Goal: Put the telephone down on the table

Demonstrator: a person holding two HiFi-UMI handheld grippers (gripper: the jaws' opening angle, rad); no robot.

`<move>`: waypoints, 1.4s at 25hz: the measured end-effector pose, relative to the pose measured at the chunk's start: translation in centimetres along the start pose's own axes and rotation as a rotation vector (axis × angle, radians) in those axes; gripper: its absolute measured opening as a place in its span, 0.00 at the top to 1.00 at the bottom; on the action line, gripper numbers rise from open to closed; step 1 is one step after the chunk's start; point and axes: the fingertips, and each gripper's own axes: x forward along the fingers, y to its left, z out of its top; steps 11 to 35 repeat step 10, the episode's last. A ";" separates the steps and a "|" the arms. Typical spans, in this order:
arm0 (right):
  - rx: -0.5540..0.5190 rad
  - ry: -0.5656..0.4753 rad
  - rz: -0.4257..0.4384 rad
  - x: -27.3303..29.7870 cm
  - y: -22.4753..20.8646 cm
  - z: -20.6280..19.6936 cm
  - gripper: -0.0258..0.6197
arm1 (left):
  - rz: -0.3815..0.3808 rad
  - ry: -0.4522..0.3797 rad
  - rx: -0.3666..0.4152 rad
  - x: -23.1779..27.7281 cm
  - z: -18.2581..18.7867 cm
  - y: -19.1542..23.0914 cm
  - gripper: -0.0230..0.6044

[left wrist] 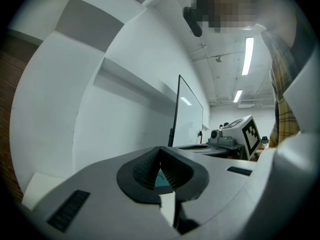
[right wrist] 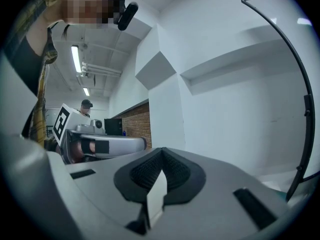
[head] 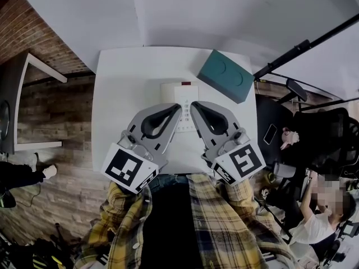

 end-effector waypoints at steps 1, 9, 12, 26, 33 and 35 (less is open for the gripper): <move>0.000 0.002 0.001 0.0 0.0 -0.1 0.92 | -0.001 0.001 -0.001 0.0 -0.1 0.0 0.94; 0.005 0.014 0.002 0.2 -0.3 -0.4 0.92 | 0.005 0.008 -0.008 0.2 -0.3 0.3 0.94; 0.007 0.016 0.002 0.2 -0.3 -0.5 0.92 | 0.005 0.009 -0.009 0.2 -0.4 0.3 0.94; 0.007 0.016 0.002 0.2 -0.3 -0.5 0.92 | 0.005 0.009 -0.009 0.2 -0.4 0.3 0.94; 0.007 0.016 0.002 0.2 -0.3 -0.5 0.92 | 0.005 0.009 -0.009 0.2 -0.4 0.3 0.94; 0.007 0.016 0.002 0.2 -0.3 -0.5 0.92 | 0.005 0.009 -0.009 0.2 -0.4 0.3 0.94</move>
